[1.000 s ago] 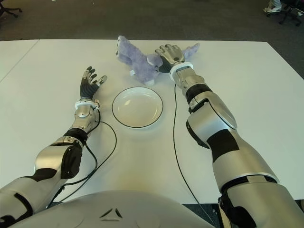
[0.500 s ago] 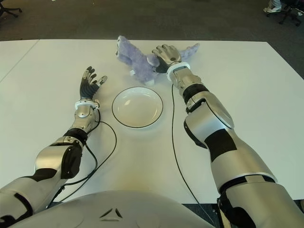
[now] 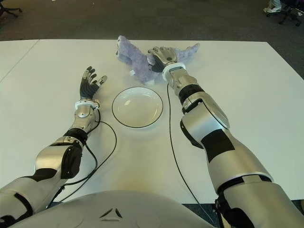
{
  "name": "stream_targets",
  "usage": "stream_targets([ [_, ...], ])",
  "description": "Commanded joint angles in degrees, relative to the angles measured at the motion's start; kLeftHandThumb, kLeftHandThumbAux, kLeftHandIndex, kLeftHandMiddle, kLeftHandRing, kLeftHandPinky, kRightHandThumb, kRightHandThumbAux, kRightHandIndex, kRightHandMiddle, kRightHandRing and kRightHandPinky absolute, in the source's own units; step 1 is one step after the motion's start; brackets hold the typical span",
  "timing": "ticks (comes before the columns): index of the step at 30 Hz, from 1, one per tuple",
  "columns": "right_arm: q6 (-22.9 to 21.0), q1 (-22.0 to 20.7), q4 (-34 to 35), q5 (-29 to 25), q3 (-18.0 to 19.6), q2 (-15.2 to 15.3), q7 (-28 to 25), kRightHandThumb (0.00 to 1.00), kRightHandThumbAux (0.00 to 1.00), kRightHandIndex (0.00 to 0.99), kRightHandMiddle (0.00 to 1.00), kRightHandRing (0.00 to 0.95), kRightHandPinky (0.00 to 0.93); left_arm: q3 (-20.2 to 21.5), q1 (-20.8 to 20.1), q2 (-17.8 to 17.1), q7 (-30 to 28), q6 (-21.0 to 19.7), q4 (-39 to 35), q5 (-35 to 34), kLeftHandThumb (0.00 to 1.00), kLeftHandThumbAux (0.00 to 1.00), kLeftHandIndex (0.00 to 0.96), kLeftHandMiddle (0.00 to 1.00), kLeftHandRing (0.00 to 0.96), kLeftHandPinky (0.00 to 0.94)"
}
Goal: Put the doll into the plate.
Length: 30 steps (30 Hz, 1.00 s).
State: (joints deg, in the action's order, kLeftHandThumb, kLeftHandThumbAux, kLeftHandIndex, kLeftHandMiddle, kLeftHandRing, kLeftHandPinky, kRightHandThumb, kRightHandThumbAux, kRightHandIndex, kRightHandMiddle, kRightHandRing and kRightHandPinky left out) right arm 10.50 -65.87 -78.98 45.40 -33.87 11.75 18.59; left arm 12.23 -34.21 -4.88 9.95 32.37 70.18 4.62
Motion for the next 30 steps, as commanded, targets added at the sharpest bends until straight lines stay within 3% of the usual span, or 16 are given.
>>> stream_targets([
  [1, 1.64, 0.99, -0.31, -5.05, 5.07, -1.99, -0.98, 0.57, 0.482, 0.228, 0.327, 0.389, 0.454, -0.57, 12.83, 3.41, 0.49, -8.66, 7.96, 0.77, 0.066, 0.691, 0.06, 0.103, 0.105, 0.114],
  [8, 2.18, 1.82, -0.33, -7.32, 7.66, -2.86, -1.91, 0.652, 0.479, 0.318, 0.468, 0.521, 0.575, -0.48, 12.82, 3.52, 0.49, -9.08, 7.98, 0.64, 0.074, 0.698, 0.064, 0.104, 0.107, 0.112],
  [9, 2.19, 1.96, -0.33, -7.48, 7.91, -2.98, -1.82, 0.699, 0.64, 0.399, 0.549, 0.591, 0.651, -0.45, 12.82, 3.54, 0.46, -9.1, 7.99, 0.6, 0.074, 0.697, 0.063, 0.103, 0.105, 0.11],
  [13, 2.13, 2.37, -0.33, -7.7, 8.54, -3.21, -0.48, 0.717, 0.694, 0.433, 0.678, 0.678, 0.674, -0.08, 12.73, 3.61, 0.24, -8.99, 7.98, 0.22, 0.075, 0.7, 0.07, 0.109, 0.109, 0.118],
  [17, 1.9, 2.56, -0.32, -7.72, 8.95, -3.33, 0.61, 0.717, 0.696, 0.435, 0.703, 0.696, 0.67, 0.12, 12.74, 3.66, 0.1, -8.82, 7.95, 0.03, 0.079, 0.7, 0.072, 0.112, 0.112, 0.128],
  [23, 1.46, 2.93, -0.28, -7.47, 9.35, -3.34, 3.44, 0.721, 0.704, 0.441, 0.788, 0.793, 0.788, -0.2, 13.02, 3.8, 0.65, -7.13, 7.84, 0.49, 0.057, 0.702, 0.07, 0.108, 0.11, 0.128],
  [30, 2.01, 3.1, -0.11, -8.9, 11.2, -3.48, 5.15, 0.723, 0.707, 0.441, 0.799, 0.798, 0.768, -0.4, 12.86, 3.79, 0.73, -7.99, 7.89, 0.66, 0.045, 0.705, 0.067, 0.115, 0.116, 0.136],
])
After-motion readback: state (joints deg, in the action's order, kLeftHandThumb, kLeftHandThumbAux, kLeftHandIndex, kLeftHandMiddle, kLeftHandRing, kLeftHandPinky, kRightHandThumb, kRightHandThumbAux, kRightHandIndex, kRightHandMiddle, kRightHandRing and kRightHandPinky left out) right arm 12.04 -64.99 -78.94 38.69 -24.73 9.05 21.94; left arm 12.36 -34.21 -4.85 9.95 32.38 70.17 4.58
